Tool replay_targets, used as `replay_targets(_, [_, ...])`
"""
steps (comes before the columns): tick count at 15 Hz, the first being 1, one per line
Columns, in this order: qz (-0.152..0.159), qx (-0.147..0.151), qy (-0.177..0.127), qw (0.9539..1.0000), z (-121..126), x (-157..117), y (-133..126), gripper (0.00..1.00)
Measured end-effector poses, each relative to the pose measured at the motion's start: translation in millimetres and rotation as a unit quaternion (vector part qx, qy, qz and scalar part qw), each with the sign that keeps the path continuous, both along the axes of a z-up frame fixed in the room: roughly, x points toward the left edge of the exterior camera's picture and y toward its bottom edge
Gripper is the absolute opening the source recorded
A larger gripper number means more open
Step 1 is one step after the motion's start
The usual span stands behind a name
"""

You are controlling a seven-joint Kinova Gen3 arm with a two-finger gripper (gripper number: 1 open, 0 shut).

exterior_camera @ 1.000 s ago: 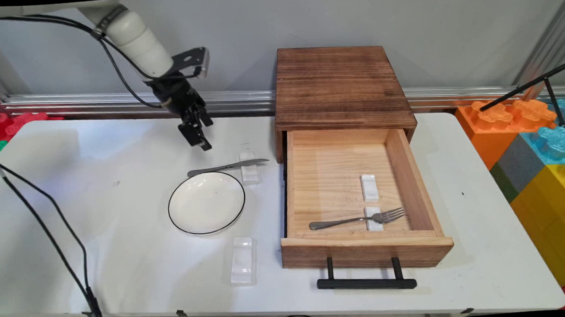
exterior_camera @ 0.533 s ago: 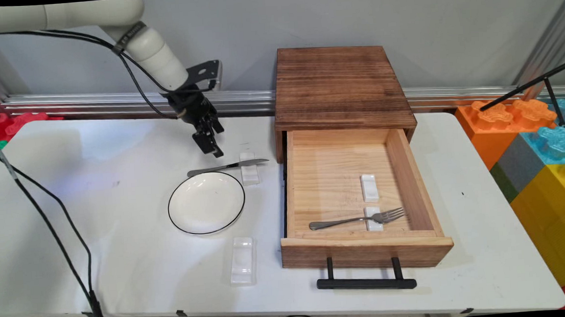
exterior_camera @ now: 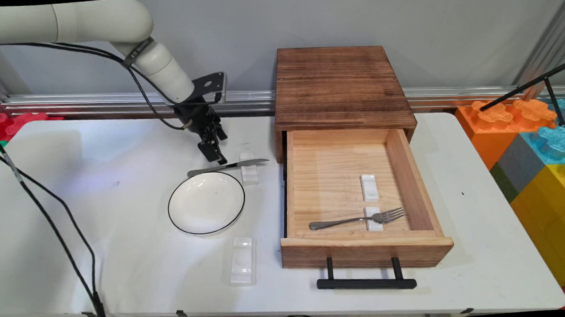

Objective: Pick up the knife from the left of the white plate

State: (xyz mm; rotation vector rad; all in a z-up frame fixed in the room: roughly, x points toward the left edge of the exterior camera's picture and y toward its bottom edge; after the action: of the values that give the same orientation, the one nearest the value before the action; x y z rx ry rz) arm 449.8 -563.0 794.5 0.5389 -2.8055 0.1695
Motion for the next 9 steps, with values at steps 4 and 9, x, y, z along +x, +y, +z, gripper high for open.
replay_targets(4, [0.001, -0.004, -0.002, 1.0000, -8, -2, 2, 1.00])
replay_targets(9, [0.002, -0.008, -0.003, 1.0000, -16, -4, 5, 1.00])
